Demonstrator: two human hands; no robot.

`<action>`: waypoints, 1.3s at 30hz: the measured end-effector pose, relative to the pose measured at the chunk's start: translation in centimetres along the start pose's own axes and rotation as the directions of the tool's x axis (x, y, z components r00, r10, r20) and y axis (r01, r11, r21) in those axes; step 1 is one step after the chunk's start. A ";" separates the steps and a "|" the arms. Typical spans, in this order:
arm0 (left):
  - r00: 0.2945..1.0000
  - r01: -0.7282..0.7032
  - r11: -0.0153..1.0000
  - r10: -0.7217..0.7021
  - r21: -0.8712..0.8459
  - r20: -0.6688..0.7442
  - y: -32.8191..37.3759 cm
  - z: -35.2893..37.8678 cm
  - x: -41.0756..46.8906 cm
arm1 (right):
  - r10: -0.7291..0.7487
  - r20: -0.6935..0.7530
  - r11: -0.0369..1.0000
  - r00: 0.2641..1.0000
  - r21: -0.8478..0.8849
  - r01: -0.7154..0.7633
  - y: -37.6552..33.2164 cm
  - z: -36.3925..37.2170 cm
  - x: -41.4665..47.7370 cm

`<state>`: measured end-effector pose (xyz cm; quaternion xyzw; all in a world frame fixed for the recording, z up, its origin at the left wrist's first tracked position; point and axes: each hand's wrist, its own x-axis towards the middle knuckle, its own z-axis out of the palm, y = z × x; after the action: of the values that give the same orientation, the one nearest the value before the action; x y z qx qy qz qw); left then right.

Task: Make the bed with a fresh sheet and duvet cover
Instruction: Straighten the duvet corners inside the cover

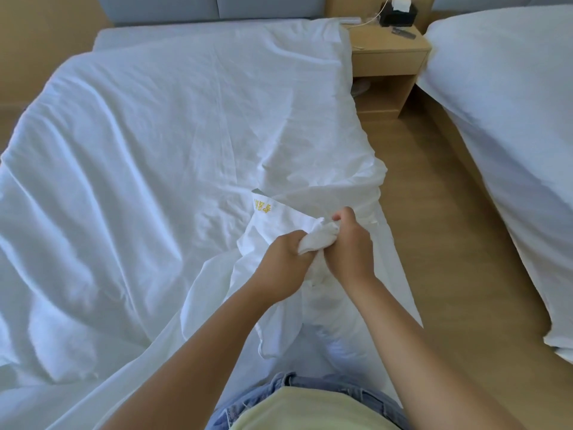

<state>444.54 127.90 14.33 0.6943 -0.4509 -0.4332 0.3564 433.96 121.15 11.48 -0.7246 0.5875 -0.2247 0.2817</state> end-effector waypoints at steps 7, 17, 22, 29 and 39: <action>0.975 0.128 0.729 0.030 0.672 -0.219 -2.3 -1.7 2.5 | 0.085 0.456 0.851 0.886 0.429 -0.303 -2.0 -0.8 -1.6; 0.986 -0.058 0.952 0.102 0.301 -0.130 0.2 -0.2 0.1 | 0.048 0.046 0.998 0.998 -0.041 -0.046 0.5 0.3 -0.7; 0.999 0.047 0.989 -0.044 -0.142 0.023 1.0 0.0 -1.3 | 0.020 -0.089 0.997 0.996 0.082 -0.013 0.0 -0.1 0.8; 0.950 0.176 0.782 0.025 0.599 -0.311 -2.8 -2.6 2.6 | -0.003 0.468 0.863 0.884 0.448 -0.235 -2.6 -0.9 -3.2; 0.984 -0.116 0.977 0.137 0.179 -0.110 0.1 0.0 -0.4 | 0.095 0.081 0.983 0.992 -0.163 -0.081 1.3 -0.3 -0.8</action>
<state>444.40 128.26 14.58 0.7175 -0.5073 -0.3259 0.3488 432.69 121.65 10.84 -0.7272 0.6221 -0.1321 0.2583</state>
